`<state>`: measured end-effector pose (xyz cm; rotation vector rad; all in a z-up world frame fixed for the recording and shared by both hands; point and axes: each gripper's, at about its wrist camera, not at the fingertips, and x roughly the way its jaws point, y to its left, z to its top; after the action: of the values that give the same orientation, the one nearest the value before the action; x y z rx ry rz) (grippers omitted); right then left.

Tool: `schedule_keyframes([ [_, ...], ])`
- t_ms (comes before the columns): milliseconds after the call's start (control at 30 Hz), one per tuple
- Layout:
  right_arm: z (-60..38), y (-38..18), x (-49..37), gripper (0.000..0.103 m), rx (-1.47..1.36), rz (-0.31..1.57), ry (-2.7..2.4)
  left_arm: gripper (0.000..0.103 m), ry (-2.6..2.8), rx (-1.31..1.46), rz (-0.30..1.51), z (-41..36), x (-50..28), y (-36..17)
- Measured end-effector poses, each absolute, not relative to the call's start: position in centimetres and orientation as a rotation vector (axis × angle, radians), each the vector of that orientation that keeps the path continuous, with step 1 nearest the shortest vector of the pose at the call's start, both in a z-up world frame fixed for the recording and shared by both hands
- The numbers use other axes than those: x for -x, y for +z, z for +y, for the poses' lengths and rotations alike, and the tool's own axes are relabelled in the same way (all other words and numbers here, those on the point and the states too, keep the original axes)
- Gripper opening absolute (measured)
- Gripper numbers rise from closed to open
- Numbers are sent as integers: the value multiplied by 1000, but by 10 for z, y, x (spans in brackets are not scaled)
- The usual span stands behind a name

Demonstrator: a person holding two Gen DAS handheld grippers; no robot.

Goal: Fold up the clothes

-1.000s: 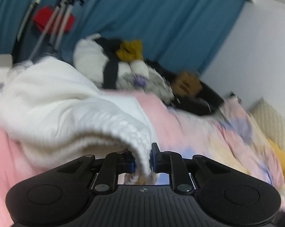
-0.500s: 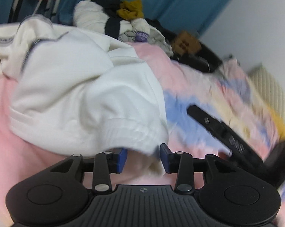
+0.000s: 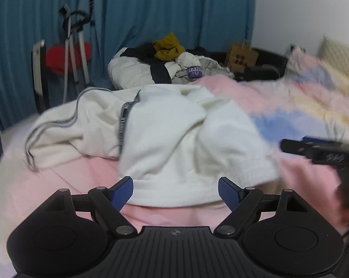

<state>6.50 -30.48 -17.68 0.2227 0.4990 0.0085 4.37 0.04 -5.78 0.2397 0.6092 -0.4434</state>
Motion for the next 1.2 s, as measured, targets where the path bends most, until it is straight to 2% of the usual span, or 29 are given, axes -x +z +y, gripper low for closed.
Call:
schedule_keyframes([
  [200,-286,-206,-79,103,-127,719,58,83,-414,-322,613,8,-72,-83],
  [333,-301,-211,-83,102,-307,720,47,83,-420,-319,669,11,-87,-99],
  [567,-265,-215,-83,102,-92,747,88,85,-391,-341,694,6,-98,-114],
  [800,-324,-198,-77,102,-367,589,-64,85,-389,-334,740,5,-110,-128],
  [1033,-344,-182,-74,101,-450,429,-92,85,-425,-383,698,-9,-104,-134],
  [1200,-354,-176,-69,101,-528,410,-62,85,-382,-397,633,-16,-105,-137],
])
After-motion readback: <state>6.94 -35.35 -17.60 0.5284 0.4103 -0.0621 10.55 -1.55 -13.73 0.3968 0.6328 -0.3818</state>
